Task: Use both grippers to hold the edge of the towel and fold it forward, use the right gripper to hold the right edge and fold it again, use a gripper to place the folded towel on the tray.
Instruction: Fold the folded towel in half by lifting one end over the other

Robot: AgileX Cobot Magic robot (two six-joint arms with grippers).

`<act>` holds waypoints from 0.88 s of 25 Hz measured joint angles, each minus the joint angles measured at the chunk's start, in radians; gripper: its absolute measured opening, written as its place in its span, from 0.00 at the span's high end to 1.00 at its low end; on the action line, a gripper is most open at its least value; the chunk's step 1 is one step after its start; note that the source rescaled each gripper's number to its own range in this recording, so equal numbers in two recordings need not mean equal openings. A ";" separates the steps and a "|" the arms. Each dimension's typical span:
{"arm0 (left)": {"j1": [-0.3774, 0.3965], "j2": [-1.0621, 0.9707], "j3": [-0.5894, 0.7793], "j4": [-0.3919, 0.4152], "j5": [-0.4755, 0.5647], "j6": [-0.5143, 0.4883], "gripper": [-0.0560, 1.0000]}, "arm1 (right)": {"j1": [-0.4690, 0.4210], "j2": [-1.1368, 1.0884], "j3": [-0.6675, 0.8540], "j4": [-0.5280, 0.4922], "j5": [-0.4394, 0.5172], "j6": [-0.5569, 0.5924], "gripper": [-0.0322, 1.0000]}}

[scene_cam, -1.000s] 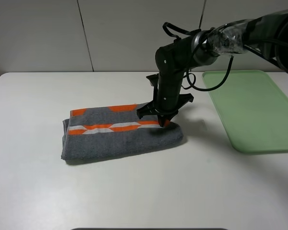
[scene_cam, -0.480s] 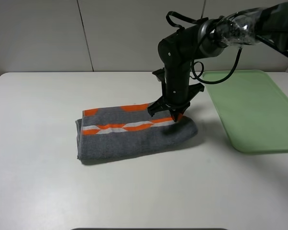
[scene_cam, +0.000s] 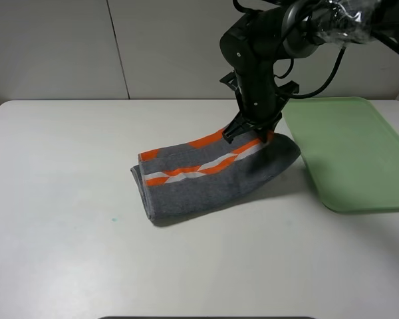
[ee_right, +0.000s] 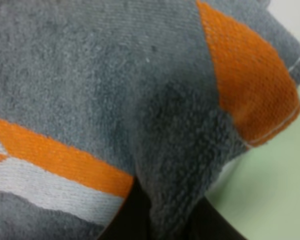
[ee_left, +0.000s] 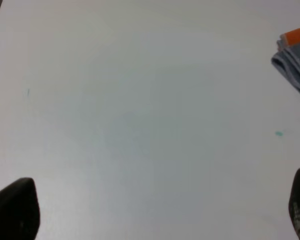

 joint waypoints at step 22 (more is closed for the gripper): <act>0.000 0.000 0.000 0.000 0.000 0.000 0.00 | 0.015 -0.006 -0.050 -0.107 0.081 -0.048 0.90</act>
